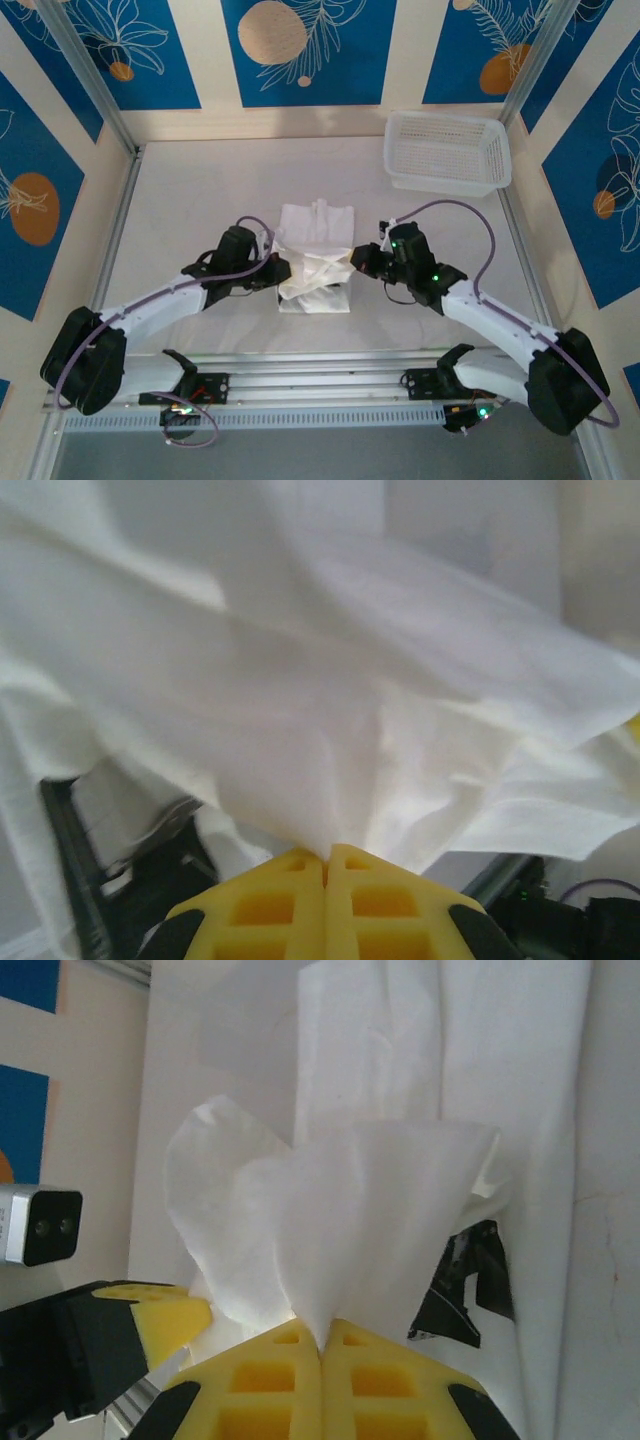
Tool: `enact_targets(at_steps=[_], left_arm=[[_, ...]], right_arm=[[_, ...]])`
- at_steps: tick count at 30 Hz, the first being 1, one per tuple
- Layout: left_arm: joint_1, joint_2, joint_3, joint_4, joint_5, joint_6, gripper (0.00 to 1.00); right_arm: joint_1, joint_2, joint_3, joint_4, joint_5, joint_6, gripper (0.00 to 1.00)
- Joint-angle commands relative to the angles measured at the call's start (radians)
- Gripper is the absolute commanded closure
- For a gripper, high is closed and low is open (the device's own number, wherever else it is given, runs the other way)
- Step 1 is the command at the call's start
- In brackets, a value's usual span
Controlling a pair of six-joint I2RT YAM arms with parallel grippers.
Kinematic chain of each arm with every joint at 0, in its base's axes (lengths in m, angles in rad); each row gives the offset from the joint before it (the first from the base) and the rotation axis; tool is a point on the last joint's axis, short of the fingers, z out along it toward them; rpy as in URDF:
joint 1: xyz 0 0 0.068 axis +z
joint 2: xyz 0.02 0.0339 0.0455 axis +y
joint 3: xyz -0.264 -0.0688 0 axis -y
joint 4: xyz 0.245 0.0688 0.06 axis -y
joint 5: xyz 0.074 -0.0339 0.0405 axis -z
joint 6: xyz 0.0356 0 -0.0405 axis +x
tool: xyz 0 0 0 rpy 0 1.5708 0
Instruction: Fold the inside-out t-shirt
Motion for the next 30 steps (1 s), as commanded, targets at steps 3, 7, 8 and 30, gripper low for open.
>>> enact_targets(at_steps=[3, 7, 8, 30], left_arm=[[-0.011, 0.112, 0.116, 0.078, -0.05, 0.027, 1.0], [0.003, 0.248, 0.193, 0.128, -0.098, 0.027, 1.0], [0.012, 0.278, 0.209, 0.138, -0.109, 0.02, 1.0], [0.223, 0.716, 0.734, 0.171, -0.026, 0.093, 0.35]], right_arm=[[0.011, -0.009, -0.03, 0.004, 0.15, 0.117, 1.0], [-0.001, 0.071, 0.013, -0.027, 0.226, 0.179, 1.0], [-0.008, 0.084, 0.02, -0.034, 0.246, 0.201, 1.0], [-0.448, 0.468, 0.271, 0.035, -0.059, -0.033, 0.53]])
